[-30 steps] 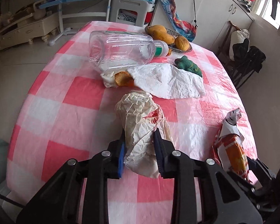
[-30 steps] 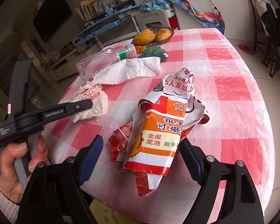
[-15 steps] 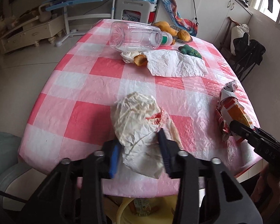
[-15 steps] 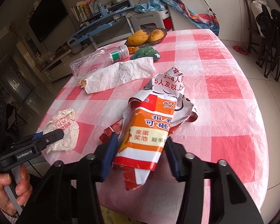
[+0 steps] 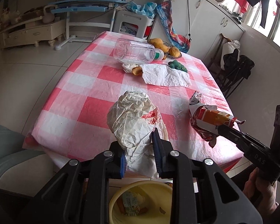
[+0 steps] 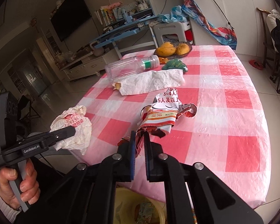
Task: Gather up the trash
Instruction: 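Lift the plastic bag and snack bag and carry both over the yellow basin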
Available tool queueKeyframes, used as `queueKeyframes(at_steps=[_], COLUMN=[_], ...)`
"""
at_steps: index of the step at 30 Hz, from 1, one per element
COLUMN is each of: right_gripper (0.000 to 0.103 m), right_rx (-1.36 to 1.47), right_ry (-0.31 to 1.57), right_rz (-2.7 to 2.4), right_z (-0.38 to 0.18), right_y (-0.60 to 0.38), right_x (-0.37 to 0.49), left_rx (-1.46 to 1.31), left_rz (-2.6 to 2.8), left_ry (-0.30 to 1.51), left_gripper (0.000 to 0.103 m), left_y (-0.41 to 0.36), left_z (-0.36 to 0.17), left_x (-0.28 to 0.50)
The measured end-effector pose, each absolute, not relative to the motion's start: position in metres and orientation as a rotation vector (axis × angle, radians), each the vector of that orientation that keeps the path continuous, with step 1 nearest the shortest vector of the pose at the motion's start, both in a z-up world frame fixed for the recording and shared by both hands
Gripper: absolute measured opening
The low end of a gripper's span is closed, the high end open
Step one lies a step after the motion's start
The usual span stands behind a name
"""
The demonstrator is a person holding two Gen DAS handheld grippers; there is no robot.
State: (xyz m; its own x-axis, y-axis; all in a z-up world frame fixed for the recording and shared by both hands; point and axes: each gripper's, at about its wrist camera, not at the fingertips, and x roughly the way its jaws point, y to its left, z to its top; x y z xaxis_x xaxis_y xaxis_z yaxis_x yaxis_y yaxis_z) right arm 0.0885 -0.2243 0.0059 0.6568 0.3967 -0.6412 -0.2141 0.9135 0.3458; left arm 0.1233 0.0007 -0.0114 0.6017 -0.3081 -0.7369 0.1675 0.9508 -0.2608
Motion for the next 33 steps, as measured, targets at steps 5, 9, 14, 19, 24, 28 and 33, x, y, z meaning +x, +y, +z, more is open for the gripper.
queueKeyframes(at_steps=[5,9,14,19,24,28,33], right_gripper=[0.009,0.009,0.027,0.068,0.058,0.032,0.018], right_rx=[0.164,0.043,0.120,0.174,0.154,0.087,0.111], right_ry=[0.821,0.830,0.741,0.727,0.901,0.908,0.846], right_rz=[0.455,0.486,0.361,0.229,0.174,0.215,0.303], right_z=[0.004,0.002,0.021,0.031,-0.015,-0.026,0.006], right_y=[-0.191,-0.169,-0.193,-0.207,-0.202,-0.199,-0.201], right_x=[0.051,0.023,0.026,0.078,0.141,0.141,0.116], left_rx=[-0.179,-0.181,-0.186,-0.189,-0.179,-0.191,-0.192], left_rz=[-0.270,-0.266,-0.259,-0.261,-0.265,-0.266,-0.284], left_ry=[0.872,0.868,0.869,0.880,0.874,0.871,0.865], left_gripper=[0.023,0.023,0.023,0.024,0.024,0.024,0.024], left_y=[0.009,0.012,0.015,0.013,0.011,0.013,0.010], left_z=[-0.008,-0.006,-0.008,-0.012,-0.012,-0.012,-0.010], left_x=[0.110,0.103,0.096,0.093,0.090,0.091,0.089])
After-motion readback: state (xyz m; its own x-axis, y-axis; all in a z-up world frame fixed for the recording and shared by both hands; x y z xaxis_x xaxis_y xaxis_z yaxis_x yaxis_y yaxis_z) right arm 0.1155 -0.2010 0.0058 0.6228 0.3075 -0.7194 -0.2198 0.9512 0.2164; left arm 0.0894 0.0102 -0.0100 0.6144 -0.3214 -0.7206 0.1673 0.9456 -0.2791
